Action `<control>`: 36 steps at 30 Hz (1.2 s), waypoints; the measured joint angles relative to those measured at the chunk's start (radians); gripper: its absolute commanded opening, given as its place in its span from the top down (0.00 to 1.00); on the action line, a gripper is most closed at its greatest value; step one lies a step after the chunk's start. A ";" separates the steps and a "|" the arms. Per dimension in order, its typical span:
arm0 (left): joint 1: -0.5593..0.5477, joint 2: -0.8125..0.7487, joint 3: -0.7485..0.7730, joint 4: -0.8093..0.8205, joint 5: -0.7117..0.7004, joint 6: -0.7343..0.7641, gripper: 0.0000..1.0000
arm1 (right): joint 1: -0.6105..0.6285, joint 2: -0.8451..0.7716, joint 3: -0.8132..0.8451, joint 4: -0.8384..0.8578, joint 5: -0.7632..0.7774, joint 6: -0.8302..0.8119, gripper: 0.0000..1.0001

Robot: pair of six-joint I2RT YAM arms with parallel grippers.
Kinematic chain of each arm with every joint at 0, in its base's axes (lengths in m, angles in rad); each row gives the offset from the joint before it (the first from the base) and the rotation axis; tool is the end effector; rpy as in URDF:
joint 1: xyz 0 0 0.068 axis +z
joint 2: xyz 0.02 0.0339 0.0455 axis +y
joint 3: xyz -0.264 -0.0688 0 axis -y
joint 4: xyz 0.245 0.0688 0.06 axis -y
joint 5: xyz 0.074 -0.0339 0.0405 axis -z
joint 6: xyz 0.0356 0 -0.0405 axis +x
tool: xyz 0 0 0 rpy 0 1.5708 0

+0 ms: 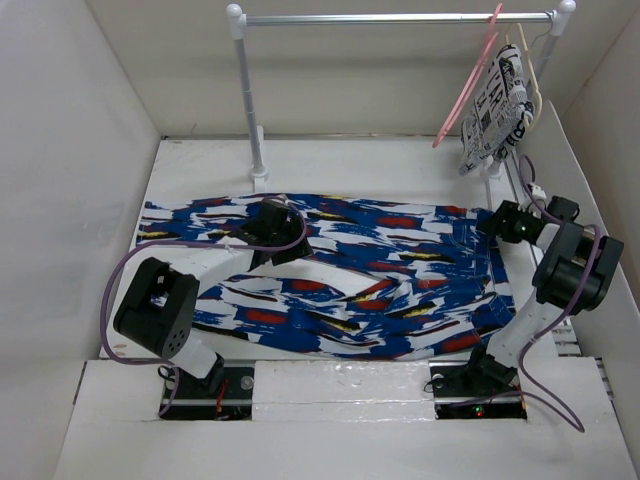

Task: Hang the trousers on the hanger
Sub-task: Flatten out the trousers at the center of the board.

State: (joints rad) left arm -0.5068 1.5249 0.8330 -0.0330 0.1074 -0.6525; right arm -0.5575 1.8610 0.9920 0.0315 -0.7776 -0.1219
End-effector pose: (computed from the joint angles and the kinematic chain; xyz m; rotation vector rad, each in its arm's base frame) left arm 0.2751 -0.1571 0.1946 -0.1167 2.3957 -0.6990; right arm 0.3238 -0.1725 0.1443 0.1346 2.1770 0.5565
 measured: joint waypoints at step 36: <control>0.068 -0.081 0.153 -0.230 -0.241 0.014 0.46 | -0.016 -0.029 0.317 -0.246 0.206 0.047 0.37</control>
State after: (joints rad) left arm -0.4393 1.4441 0.9859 -0.2634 -0.1337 -0.6380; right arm -0.5732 1.8317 1.3094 -0.2142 -0.5720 -0.0750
